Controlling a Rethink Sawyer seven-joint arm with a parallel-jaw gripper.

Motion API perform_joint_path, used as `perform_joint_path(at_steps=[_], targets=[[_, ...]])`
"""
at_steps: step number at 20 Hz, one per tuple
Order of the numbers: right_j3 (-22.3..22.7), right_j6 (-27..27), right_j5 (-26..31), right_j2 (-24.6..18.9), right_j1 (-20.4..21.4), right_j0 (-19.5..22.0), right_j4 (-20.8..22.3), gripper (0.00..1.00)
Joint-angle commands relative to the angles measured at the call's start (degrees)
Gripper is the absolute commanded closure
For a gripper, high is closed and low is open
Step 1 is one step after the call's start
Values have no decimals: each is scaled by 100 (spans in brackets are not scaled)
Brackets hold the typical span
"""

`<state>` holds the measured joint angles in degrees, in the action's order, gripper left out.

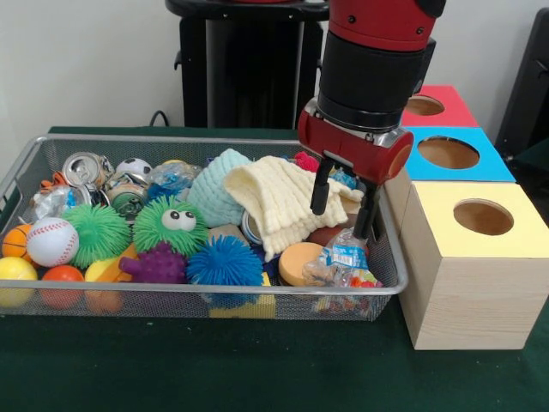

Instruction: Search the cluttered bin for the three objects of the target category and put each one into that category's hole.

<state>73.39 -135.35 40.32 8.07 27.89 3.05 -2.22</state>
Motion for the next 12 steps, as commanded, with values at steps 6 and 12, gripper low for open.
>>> perform_joint_path(at_steps=[6, 12], targets=[[784, -149, -356, -449, -77, -31, 169, 0], [804, -241, -345, -442, -94, -82, 118, 0]])
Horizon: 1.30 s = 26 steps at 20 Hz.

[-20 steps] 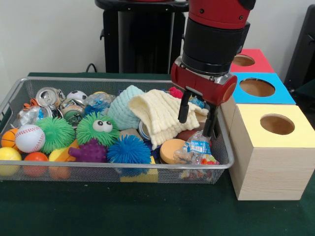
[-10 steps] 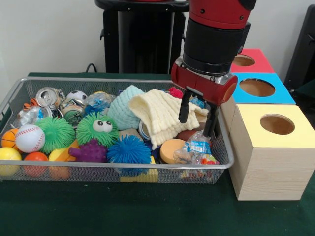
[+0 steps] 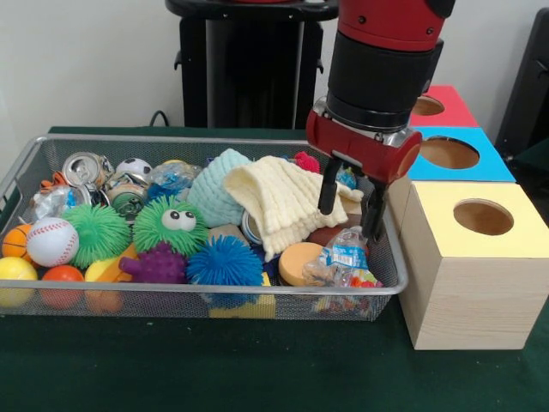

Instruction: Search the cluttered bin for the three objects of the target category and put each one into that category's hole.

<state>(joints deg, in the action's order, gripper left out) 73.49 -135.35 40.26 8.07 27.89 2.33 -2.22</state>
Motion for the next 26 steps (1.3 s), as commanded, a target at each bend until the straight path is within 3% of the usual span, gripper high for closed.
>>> perform_joint_path(at_steps=[1, 11, 26], targets=[[772, -224, -304, -446, -103, -3, 113, 0], [375, -60, 605, -546, -414, 117, -19, 0], [160, 404, 777, -712, -578, 227, 132, 0]])
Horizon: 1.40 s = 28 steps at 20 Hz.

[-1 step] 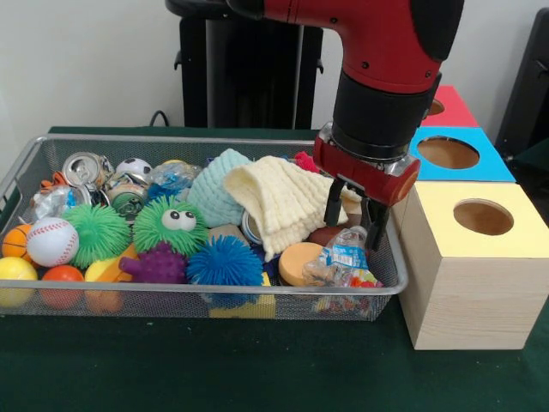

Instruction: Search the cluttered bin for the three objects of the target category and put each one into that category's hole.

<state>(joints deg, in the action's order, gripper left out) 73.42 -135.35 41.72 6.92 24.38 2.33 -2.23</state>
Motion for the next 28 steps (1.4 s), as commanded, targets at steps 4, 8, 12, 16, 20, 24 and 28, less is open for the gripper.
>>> perform_joint_path(at_steps=[4, 8, 12, 16, 20, 24, 28], targets=[[95, 689, 674, -734, -258, 312, 224, 0], [34, 840, 677, -824, -283, 359, 299, 0], [-78, 943, 680, -922, -370, 411, 364, 0], [-182, 1046, 672, -1024, -470, 460, 427, 0], [-218, 1171, 594, -1141, -539, 511, 494, 0], [-205, 1224, 523, -1195, -515, 532, 581, 0], [-244, 1241, 546, -1297, -533, 577, 689, 0]])
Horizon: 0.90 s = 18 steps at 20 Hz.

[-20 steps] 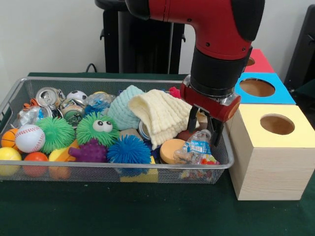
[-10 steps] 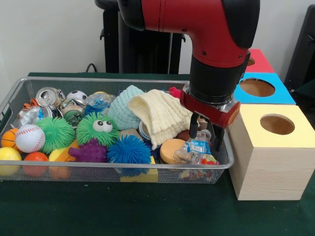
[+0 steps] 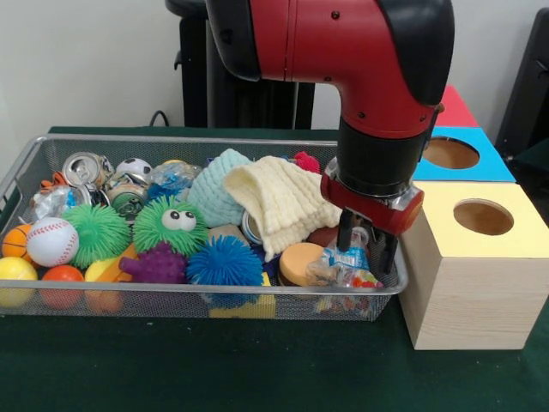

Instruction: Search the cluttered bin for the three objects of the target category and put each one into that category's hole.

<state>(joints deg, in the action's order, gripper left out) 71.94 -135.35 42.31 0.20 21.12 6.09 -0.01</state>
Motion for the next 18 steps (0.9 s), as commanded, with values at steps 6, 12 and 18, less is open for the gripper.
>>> perform_joint_path(at_steps=[6, 12, 18], targets=[[-37, 1195, 794, -621, 69, 224, 585, 0], [-11, 1235, 1130, -657, 318, 318, 666, 0], [-28, 1192, 1322, -785, 393, 412, 770, 0]])
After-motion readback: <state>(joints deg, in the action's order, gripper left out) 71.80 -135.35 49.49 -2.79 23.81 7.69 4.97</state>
